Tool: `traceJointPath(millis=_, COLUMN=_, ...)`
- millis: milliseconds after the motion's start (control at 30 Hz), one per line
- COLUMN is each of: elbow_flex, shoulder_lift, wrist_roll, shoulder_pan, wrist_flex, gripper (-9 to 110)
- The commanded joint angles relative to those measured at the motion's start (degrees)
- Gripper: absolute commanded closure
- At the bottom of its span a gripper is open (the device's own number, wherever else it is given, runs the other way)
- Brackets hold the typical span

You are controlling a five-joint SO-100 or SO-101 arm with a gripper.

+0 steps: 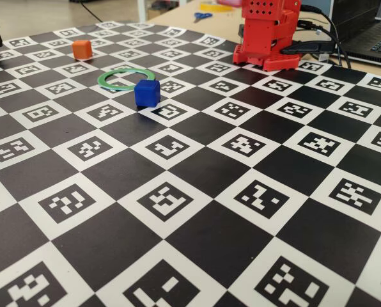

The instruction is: Grab the red cube then put it in the green circle then put the blue cube on top and finally the orange cube on top

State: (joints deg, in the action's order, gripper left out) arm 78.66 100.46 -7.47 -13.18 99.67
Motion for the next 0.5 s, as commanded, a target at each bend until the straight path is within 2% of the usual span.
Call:
traceJointPath(millis=0, elbow_flex=-4.3, shoulder_lift=5.5, wrist_roll=-6.6, shoulder_pan=7.9, wrist_flex=5.8, gripper=97)
traceJointPath(millis=467, elbow_flex=-1.8, shoulder_lift=3.1, wrist_roll=-18.9, shoulder_pan=34.9, wrist_flex=5.6, gripper=98)
